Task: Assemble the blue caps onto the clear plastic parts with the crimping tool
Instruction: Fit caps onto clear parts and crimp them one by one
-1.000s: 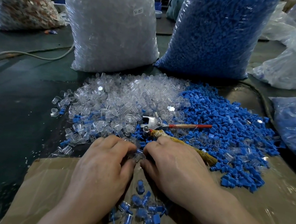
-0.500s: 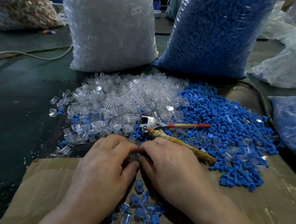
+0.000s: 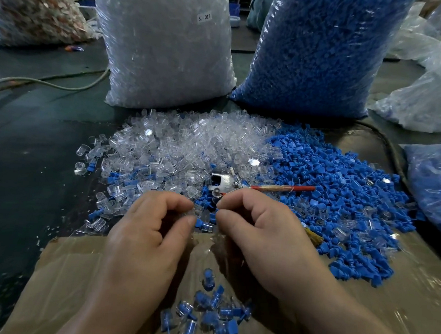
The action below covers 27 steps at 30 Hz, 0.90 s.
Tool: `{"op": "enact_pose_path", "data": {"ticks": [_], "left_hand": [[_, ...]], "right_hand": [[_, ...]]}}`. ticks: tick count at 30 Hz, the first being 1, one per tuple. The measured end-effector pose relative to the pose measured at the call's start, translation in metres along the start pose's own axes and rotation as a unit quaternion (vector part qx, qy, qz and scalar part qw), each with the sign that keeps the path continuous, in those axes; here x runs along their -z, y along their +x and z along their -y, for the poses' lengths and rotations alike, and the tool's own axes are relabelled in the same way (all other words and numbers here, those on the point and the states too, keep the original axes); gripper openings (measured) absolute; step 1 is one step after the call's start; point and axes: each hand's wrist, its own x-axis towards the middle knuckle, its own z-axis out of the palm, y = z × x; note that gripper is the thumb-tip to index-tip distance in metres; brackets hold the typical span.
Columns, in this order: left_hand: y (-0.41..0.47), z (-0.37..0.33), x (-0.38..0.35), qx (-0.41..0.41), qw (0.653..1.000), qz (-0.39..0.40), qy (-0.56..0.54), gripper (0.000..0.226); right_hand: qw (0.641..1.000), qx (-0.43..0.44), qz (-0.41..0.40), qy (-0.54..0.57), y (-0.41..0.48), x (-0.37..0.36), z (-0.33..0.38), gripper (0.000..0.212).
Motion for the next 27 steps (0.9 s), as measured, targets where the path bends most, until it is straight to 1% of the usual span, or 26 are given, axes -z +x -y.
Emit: {"op": "enact_pose_path", "data": {"ticks": [1, 3, 4, 5, 7, 9, 11, 13, 17, 20, 24, 27], "left_hand": [[0.000, 0.001, -0.001, 0.023, 0.998, 0.002, -0.051, 0.019], [-0.001, 0.002, -0.001, 0.067, 0.988, 0.023, -0.137, 0.028], [-0.001, 0.002, -0.001, 0.077, 0.984, 0.038, -0.157, 0.033], [-0.002, 0.002, -0.002, 0.080, 0.981, 0.053, -0.169, 0.035], [-0.003, -0.001, -0.002, 0.080, 0.972, 0.083, -0.204, 0.035], [-0.004, -0.003, -0.003, 0.081, 0.963, 0.098, -0.237, 0.029], [-0.003, -0.004, -0.005, 0.088, 0.956, 0.093, -0.266, 0.024], [-0.002, -0.005, -0.006, 0.098, 0.947, 0.086, -0.293, 0.025], [0.001, -0.009, -0.005, 0.118, 0.927, 0.083, -0.346, 0.025], [0.003, -0.007, -0.004, 0.129, 0.913, 0.079, -0.379, 0.028], [0.006, -0.005, -0.003, 0.151, 0.894, 0.057, -0.418, 0.035], [0.007, -0.006, 0.000, 0.168, 0.878, 0.059, -0.445, 0.036]], "right_hand": [[0.997, -0.022, 0.016, 0.065, -0.001, 0.001, 0.001, 0.007], [0.976, -0.065, 0.047, 0.201, -0.002, 0.001, 0.004, 0.017], [0.966, -0.076, 0.057, 0.239, -0.002, 0.001, 0.005, 0.022], [0.962, -0.081, 0.067, 0.254, -0.002, 0.001, 0.005, 0.024], [0.962, -0.077, 0.080, 0.248, -0.002, 0.000, 0.005, 0.024], [0.973, -0.055, 0.087, 0.205, -0.002, -0.001, 0.004, 0.021], [0.987, -0.018, 0.083, 0.139, -0.004, -0.001, 0.004, 0.019], [0.994, 0.018, 0.072, 0.080, -0.006, 0.001, 0.005, 0.020], [0.998, 0.036, 0.049, 0.008, -0.005, 0.004, 0.004, 0.025], [0.998, 0.045, 0.006, 0.040, -0.003, 0.005, 0.000, 0.019], [0.993, 0.057, 0.022, 0.098, -0.004, 0.001, 0.001, 0.012], [0.984, 0.051, 0.036, 0.165, -0.005, -0.002, 0.003, 0.017]]}}
